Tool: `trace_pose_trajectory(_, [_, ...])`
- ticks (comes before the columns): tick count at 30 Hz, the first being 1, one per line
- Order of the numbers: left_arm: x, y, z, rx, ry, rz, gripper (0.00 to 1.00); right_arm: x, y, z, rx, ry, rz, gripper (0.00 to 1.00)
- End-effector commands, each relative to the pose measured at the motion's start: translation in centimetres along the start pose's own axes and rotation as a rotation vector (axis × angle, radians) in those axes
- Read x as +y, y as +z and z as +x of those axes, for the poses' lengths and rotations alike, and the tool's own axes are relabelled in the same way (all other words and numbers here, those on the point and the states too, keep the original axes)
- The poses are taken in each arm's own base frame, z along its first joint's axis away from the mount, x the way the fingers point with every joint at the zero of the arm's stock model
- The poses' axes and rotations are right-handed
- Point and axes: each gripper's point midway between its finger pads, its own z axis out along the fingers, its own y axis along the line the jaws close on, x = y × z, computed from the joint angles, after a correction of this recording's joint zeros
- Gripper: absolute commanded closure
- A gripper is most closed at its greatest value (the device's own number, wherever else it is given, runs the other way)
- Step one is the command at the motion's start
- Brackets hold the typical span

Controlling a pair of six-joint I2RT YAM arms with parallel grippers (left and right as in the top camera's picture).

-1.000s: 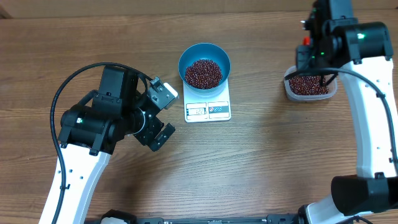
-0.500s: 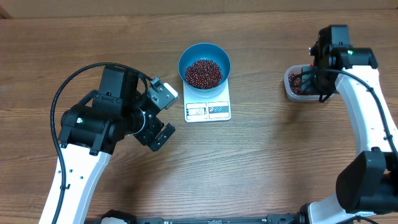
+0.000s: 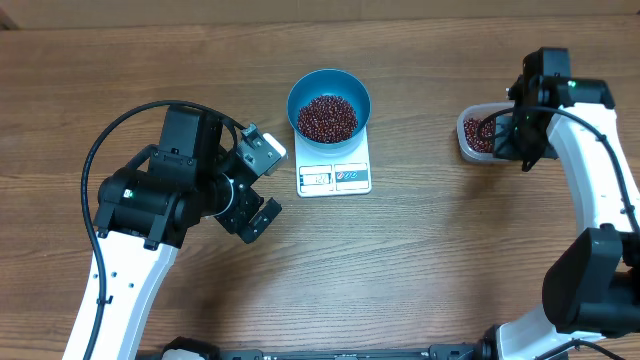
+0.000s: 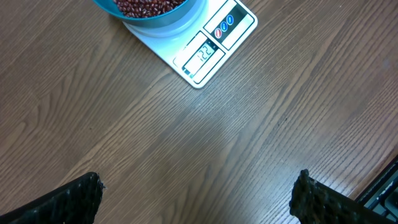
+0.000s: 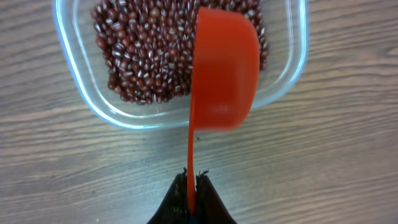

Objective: Scoop item into bowl and weigh 150g on scale

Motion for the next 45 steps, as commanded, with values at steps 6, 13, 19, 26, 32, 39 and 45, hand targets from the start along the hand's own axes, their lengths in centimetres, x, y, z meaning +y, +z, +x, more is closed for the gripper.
trace_pose_trajectory(6, [-0.1,0.1,-0.2,-0.006,-0.015,0.016,0.00,-0.3,-3.6,-1.8,-0.049,0.027,-0.009,0.97])
trace_pose_trajectory(13, [-0.1,0.2,-0.2,-0.006,-0.015,0.017,0.00,0.0,-1.2,-1.9,0.020,0.024,-0.005,0.96])
trace_pose_trajectory(19, [-0.1,0.2,-0.2,-0.006,-0.015,0.017,0.00,0.3,1.0,-1.7,0.075,0.077,-0.003,0.96])
trace_pose_trajectory(26, [-0.1,0.2,-0.2,-0.006,-0.015,0.017,0.00,0.4,1.8,-1.7,0.089,0.074,-0.001,0.96])
trace_pose_trajectory(32, [-0.1,0.2,-0.2,-0.006,-0.015,0.017,0.00,0.4,1.8,-2.0,0.078,0.076,-0.003,0.96])
trace_pose_trajectory(39, [-0.1,0.2,-0.2,-0.006,-0.015,0.017,0.00,0.7,1.8,-2.1,0.076,0.078,-0.021,0.96])
trace_pose_trajectory(45, [-0.1,0.2,-0.2,-0.006,-0.015,0.017,0.00,1.9,1.7,-2.0,0.083,0.080,-0.092,0.96])
